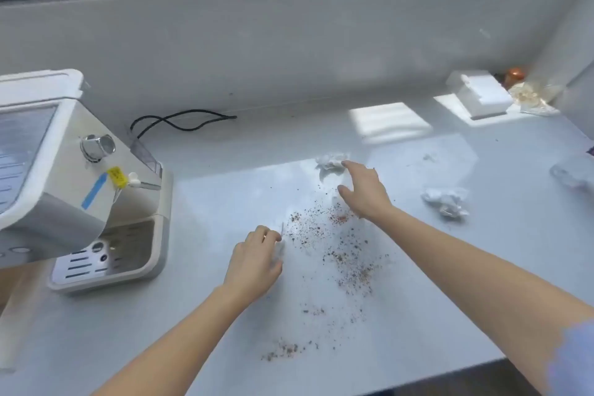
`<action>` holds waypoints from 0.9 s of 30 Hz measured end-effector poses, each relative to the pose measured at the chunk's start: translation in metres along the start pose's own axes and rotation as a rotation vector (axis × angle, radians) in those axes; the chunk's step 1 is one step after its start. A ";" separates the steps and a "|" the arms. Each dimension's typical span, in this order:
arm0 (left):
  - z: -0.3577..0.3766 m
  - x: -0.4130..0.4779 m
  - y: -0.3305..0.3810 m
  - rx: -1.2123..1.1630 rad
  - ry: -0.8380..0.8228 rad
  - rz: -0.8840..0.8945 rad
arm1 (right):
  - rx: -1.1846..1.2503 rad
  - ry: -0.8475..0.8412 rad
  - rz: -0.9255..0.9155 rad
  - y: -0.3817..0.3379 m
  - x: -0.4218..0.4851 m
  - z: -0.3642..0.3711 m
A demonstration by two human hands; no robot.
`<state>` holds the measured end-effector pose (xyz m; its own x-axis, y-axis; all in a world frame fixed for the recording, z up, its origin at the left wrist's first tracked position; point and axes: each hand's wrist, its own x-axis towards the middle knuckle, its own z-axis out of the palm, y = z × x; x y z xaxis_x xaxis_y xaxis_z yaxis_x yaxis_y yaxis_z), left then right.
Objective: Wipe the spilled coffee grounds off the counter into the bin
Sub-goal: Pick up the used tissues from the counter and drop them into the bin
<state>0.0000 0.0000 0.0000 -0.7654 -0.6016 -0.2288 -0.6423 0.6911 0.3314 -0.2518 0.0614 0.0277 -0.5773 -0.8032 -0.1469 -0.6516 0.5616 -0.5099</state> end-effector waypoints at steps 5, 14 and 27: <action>0.011 0.007 -0.016 -0.030 0.046 -0.006 | -0.088 -0.045 0.027 -0.003 0.042 0.018; 0.014 0.011 -0.030 -0.186 0.053 0.009 | -0.093 -0.028 0.160 -0.006 0.086 0.039; -0.013 0.024 -0.029 -0.364 0.161 0.082 | -0.129 0.079 0.204 0.005 0.080 0.033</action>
<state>0.0012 -0.0401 -0.0029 -0.7787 -0.6253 -0.0508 -0.5003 0.5701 0.6516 -0.2852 -0.0064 -0.0150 -0.7365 -0.6556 -0.1666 -0.5724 0.7352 -0.3630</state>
